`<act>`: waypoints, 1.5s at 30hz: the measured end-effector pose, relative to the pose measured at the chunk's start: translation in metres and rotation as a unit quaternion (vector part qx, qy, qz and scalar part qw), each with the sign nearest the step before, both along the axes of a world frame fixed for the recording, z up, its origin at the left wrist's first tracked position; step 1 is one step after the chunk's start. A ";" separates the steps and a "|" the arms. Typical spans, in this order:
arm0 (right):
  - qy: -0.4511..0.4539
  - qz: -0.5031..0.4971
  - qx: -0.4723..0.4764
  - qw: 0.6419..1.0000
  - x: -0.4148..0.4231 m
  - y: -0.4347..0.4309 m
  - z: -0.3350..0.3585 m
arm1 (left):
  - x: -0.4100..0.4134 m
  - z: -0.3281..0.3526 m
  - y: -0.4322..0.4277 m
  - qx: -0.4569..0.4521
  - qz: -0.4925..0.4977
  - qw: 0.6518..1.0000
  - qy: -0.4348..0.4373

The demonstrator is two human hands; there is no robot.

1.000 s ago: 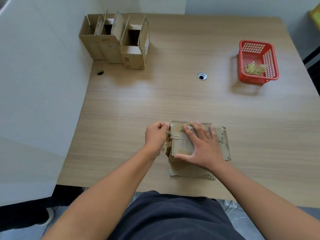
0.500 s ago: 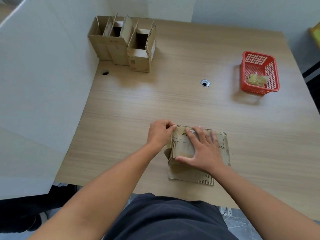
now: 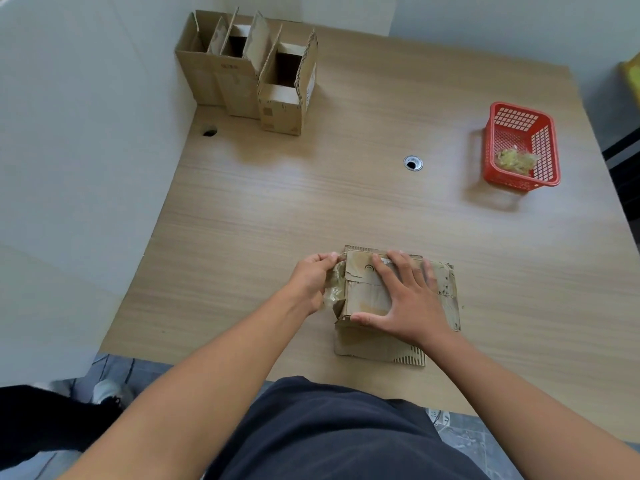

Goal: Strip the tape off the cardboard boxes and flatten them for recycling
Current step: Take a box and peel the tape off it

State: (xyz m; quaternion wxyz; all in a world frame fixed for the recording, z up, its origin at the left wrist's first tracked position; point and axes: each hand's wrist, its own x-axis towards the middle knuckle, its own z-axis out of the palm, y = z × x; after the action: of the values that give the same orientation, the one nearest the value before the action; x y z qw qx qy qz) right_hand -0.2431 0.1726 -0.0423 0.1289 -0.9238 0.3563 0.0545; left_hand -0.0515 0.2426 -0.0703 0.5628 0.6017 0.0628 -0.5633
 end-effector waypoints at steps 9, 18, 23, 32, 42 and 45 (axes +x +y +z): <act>0.005 0.035 -0.006 0.999 0.000 -0.002 0.003 | -0.006 -0.004 -0.001 0.005 0.066 0.996 0.054; 0.008 0.024 0.004 1.000 0.004 0.000 0.008 | -0.018 -0.020 0.002 -0.012 0.118 0.988 0.094; 0.003 0.024 0.006 1.000 0.002 0.000 0.006 | -0.023 -0.026 0.008 -0.053 0.150 0.981 0.107; -0.003 0.022 -0.003 1.000 0.003 0.002 0.003 | -0.018 -0.026 -0.009 -0.045 0.144 0.986 0.071; -0.005 0.028 -0.013 0.999 0.001 0.001 0.002 | -0.003 -0.028 0.018 -0.108 0.027 0.991 -0.078; -0.009 0.028 -0.020 0.999 0.003 0.000 0.001 | -0.001 -0.027 0.012 -0.086 -0.038 0.978 -0.187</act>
State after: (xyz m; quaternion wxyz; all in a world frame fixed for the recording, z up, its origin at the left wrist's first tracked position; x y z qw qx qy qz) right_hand -0.2402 0.1728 -0.0414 0.1122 -0.9364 0.3298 0.0427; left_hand -0.0522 0.2543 -0.0977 0.5921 0.6480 -0.1153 -0.4650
